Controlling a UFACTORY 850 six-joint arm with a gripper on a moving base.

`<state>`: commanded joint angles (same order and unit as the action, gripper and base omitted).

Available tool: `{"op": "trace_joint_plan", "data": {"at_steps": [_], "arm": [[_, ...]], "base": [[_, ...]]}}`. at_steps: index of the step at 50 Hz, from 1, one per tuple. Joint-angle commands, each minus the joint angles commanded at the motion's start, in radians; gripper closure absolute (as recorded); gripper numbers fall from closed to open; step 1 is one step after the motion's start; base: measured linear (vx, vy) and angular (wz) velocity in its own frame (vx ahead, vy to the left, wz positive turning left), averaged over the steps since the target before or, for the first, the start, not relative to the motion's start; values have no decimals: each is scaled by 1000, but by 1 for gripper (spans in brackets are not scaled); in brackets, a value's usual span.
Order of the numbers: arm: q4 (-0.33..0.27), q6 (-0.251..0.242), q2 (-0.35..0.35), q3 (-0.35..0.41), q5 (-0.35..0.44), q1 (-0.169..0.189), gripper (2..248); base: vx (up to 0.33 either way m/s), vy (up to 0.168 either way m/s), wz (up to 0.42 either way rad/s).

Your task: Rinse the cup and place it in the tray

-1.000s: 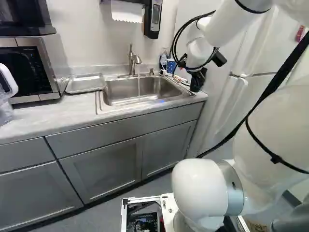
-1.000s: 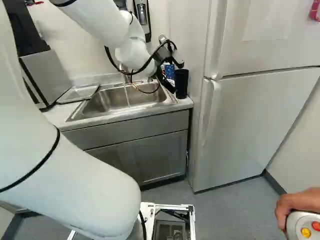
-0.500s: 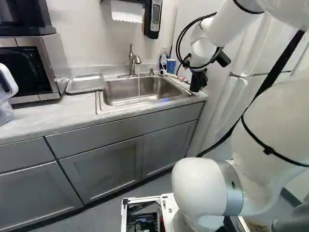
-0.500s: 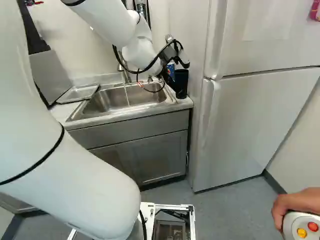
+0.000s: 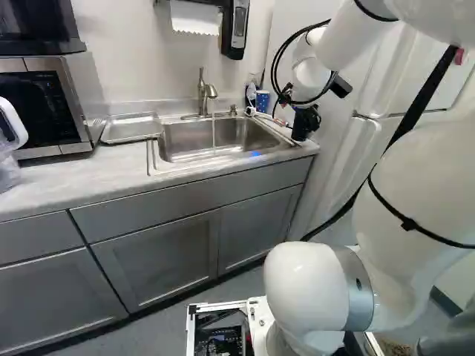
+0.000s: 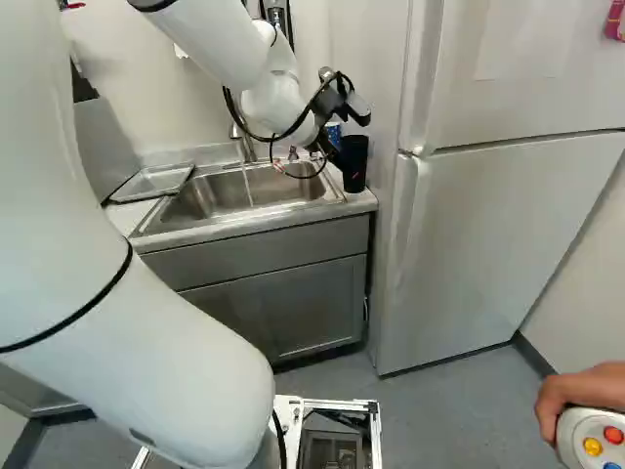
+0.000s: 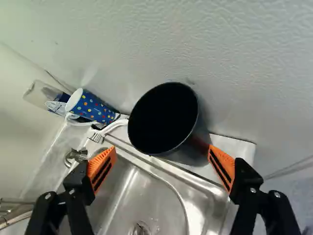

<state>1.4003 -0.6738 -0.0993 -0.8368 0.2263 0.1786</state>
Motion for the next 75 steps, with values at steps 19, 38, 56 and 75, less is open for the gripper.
{"op": "trace_joint_plan", "data": {"at_steps": [19, 38, 56, 75], "arm": [[0, -199, 0, 0, 0, 0, 3], [0, -315, 3, -3, 0, 6, 3], [0, -315, 24, -23, 0, 32, 3], [0, -315, 95, -93, 0, 6, 3]], "base": [[0, 0, 0], [0, 0, 0], [0, 0, 0], [0, 0, 0]]}}
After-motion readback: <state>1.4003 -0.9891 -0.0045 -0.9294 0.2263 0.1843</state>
